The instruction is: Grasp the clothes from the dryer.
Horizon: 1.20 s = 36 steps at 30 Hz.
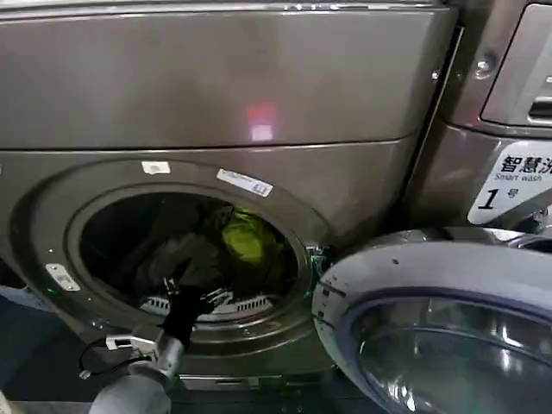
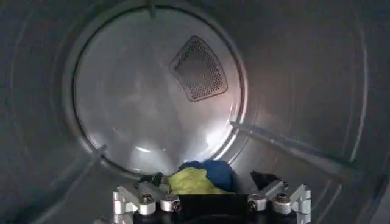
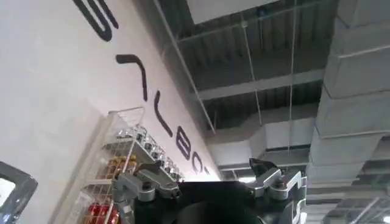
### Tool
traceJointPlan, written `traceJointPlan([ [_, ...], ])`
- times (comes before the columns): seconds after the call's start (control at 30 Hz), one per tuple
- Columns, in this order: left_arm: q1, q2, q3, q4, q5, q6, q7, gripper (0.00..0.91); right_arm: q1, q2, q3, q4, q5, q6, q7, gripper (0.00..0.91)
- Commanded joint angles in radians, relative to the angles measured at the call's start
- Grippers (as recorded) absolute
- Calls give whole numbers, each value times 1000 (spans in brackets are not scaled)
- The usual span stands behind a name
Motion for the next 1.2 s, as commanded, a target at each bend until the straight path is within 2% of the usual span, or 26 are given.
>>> traceJointPlan([
  [0.03, -221, 13, -50, 101, 597, -233, 244, 907, -19, 2, 11, 7, -9, -5, -10, 907],
  [0.43, -452, -13, -78, 217, 767, -421, 847, 907, -41, 17, 24, 16, -8, 3, -26, 907],
  [0.5, -490, -20, -91, 240, 742, -392, 1017, 907, -42, 21, 24, 16, -8, 7, -30, 907],
  [0.67, -554, -32, -87, 285, 716, -379, 1204, 907, -40, 26, 20, 19, -8, 10, -29, 907],
  [0.87, -587, -16, -38, 336, 722, -440, 1212, 907, -41, 32, 18, 22, -9, 12, -30, 907],
  [1.2, -640, 77, 121, 423, 686, -435, 1213, 907, -29, 36, -5, 23, -11, 18, -30, 907],
])
